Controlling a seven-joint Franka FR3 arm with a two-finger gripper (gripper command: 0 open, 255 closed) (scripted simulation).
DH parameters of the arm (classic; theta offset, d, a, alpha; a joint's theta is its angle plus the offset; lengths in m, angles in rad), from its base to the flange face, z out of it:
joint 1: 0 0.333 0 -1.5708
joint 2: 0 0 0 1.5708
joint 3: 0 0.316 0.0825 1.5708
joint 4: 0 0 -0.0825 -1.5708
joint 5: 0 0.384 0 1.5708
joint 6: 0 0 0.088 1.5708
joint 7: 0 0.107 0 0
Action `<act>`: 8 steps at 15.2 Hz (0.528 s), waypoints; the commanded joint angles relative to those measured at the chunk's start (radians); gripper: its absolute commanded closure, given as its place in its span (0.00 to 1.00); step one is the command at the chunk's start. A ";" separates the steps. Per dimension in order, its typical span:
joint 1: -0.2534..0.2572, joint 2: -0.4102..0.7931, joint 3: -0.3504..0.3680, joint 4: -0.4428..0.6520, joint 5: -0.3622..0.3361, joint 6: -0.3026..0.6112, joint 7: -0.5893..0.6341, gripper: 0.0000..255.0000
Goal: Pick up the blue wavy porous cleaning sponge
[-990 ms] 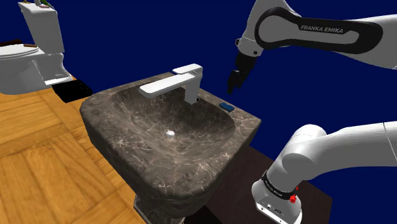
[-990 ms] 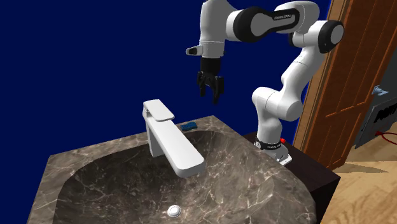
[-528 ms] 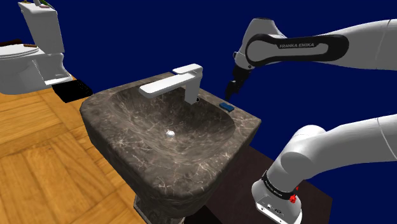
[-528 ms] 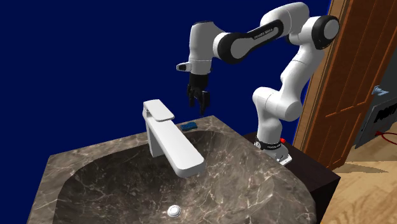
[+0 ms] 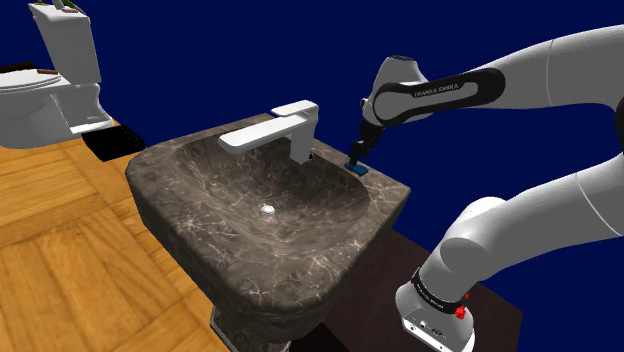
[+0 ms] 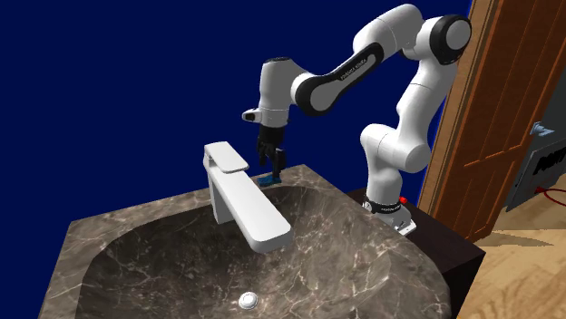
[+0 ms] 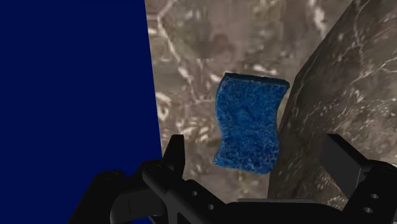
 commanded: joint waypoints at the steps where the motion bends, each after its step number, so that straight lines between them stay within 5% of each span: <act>1: -0.001 0.012 -0.003 -0.018 -0.002 0.031 -0.001 0.00; 6: -0.001 0.032 -0.008 -0.040 -0.003 0.073 -0.001 0.00; 7: -0.001 0.031 -0.008 -0.039 -0.003 0.072 -0.001 1.00; 8: -0.001 0.032 -0.008 -0.039 -0.003 0.072 -0.001 1.00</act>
